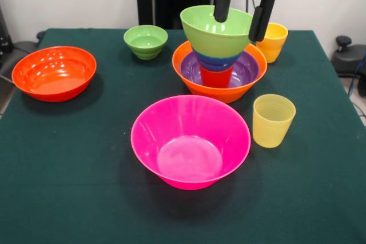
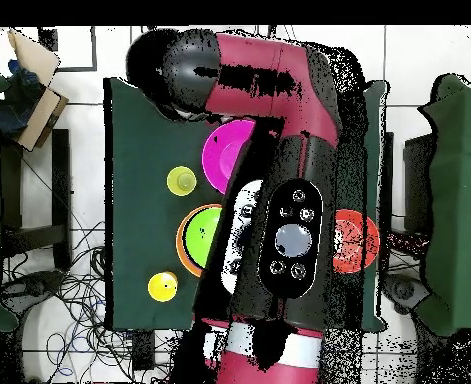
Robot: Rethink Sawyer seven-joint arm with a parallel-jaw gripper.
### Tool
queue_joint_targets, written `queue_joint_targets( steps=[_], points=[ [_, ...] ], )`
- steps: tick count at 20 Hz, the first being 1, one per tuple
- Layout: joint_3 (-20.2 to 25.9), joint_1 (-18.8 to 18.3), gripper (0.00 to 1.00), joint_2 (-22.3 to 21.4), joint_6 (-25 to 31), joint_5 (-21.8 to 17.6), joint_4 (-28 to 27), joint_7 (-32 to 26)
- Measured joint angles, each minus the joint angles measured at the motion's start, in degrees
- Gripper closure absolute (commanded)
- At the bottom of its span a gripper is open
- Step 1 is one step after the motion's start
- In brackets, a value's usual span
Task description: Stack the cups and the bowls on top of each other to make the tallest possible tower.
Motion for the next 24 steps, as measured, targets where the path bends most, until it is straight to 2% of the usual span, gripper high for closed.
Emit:
queue_joint_targets(
  steps=[11,18,24],
  points=[
    [0.0,-1.8,0.00,-2.6,0.3,0.3,-0.1,0.0],
    [0.0,-4.7,0.00,-5.1,4.3,1.0,-0.4,0.0],
    [0.2,-7.5,0.00,-5.9,4.0,0.7,-0.4,0.0]
  ],
)
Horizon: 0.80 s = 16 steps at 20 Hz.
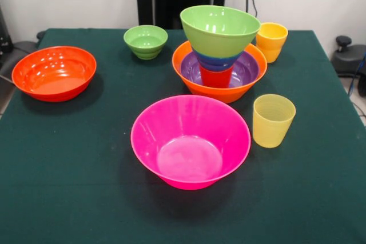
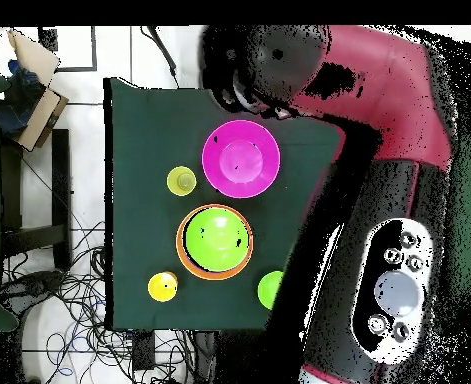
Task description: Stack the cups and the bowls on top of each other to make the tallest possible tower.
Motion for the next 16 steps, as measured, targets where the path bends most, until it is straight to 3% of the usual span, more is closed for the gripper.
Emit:
queue_joint_targets(
  steps=[11,16],
  points=[
    [2.9,-5.6,0.00,0.1,-10.2,-1.5,1.4,-2.8],
    [4.3,-6.3,0.00,0.6,-11.5,-2.3,1.5,-4.2]
  ],
)
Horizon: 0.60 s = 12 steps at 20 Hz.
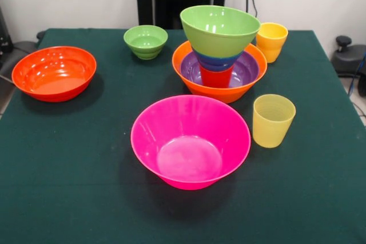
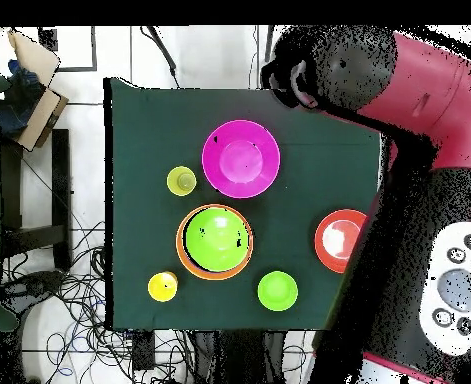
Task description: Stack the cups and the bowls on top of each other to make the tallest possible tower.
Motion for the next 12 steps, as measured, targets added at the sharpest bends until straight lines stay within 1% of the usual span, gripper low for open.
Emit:
queue_joint_targets(
  steps=[4,12],
  points=[
    [1.0,-0.4,0.00,0.8,0.0,-0.4,0.0,-1.1],
    [4.6,-1.8,0.00,3.3,-1.0,-0.6,0.3,-3.7]
  ],
)
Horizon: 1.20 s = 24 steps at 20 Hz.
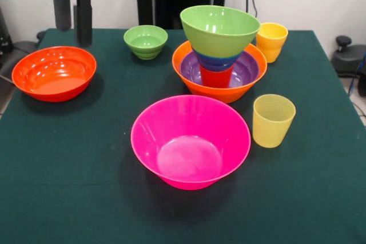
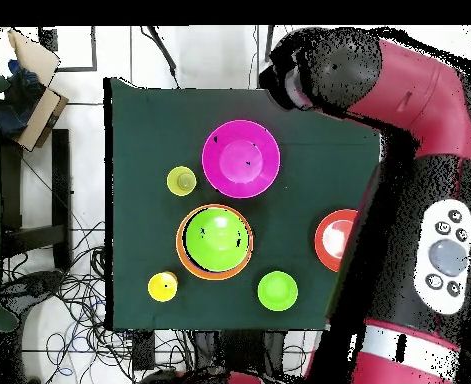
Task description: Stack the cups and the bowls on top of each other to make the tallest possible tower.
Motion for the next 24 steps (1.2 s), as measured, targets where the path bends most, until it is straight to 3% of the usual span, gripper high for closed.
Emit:
queue_joint_targets(
  steps=[8,24],
  points=[
    [2.6,-0.9,0.00,2.6,-2.6,-2.0,2.1,-2.9],
    [3.8,-2.6,0.00,3.1,-0.7,-5.1,7.4,-9.1]
  ],
)
